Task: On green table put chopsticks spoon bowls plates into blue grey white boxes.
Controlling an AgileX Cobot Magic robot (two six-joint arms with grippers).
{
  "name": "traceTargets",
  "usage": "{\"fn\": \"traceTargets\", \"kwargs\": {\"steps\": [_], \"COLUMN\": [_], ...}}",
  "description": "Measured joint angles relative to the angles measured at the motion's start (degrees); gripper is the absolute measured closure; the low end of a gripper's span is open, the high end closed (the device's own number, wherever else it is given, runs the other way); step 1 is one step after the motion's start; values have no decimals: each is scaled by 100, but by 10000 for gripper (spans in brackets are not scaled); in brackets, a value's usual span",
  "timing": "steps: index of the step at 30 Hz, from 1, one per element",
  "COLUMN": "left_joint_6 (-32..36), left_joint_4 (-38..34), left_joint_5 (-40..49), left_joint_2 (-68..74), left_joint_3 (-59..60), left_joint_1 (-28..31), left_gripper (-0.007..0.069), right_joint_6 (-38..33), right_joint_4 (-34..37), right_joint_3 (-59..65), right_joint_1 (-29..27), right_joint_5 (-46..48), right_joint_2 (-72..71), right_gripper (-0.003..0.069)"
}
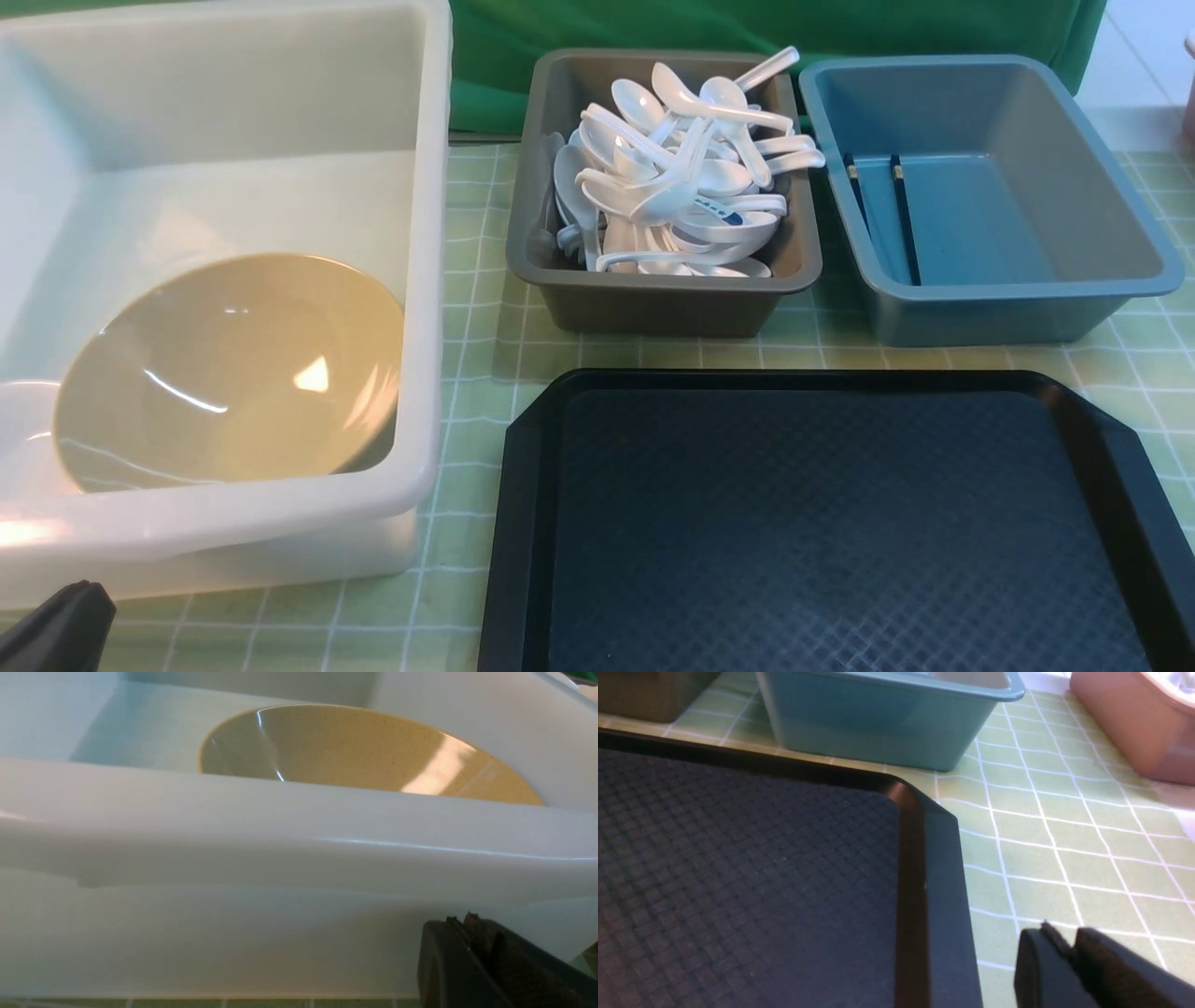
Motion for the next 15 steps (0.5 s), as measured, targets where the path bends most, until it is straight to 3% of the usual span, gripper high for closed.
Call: {"fn": "traceTargets", "kwargs": {"steps": [15], "left_joint_6": [0], "left_joint_4": [0], "left_joint_5": [0], "left_joint_2": [0], "left_joint_3": [0], "left_joint_1": [0], "left_gripper": [627], "right_joint_6": [0], "right_joint_4": [0], "right_joint_3": [0], "right_joint_1": [0], "right_joint_5": [-1], "right_joint_2": [0], "right_gripper": [552]}}
